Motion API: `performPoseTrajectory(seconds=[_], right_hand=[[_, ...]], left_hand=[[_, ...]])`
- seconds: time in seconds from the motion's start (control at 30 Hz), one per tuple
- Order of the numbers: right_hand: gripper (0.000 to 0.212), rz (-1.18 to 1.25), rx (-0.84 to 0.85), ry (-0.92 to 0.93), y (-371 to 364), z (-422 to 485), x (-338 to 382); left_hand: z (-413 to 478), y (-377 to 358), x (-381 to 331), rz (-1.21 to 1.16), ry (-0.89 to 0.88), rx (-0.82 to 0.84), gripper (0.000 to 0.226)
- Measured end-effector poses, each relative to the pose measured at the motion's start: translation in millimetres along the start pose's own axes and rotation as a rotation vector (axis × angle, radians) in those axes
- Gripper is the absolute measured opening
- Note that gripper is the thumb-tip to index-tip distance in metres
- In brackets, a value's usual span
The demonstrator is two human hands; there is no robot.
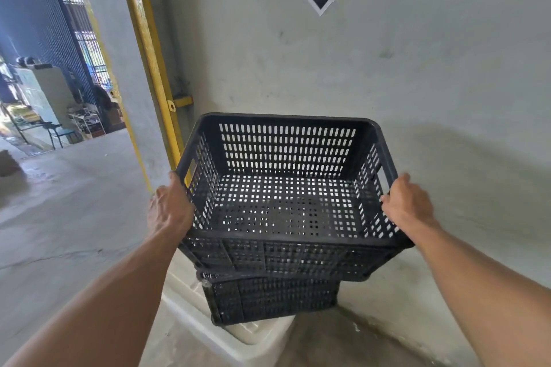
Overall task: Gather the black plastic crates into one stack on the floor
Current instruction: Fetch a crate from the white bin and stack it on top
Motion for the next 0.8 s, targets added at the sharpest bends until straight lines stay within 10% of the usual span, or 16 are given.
performPoseTrajectory(seconds=[0.8], right_hand=[[0.035,-0.112,-0.315,-0.255,281,-370,-217]], left_hand=[[-307,178,-35,-0.213,-0.242,-0.006,0.063]])
Point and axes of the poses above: each hand's wrist, its own z-axis towards the middle knuckle, its own y-axis out of the back of the hand, x = y × z, the point moved 10 cm from there along z, towards the middle knuckle, and after that the axes turned 3 degrees about -z, right-handed, at the moved point
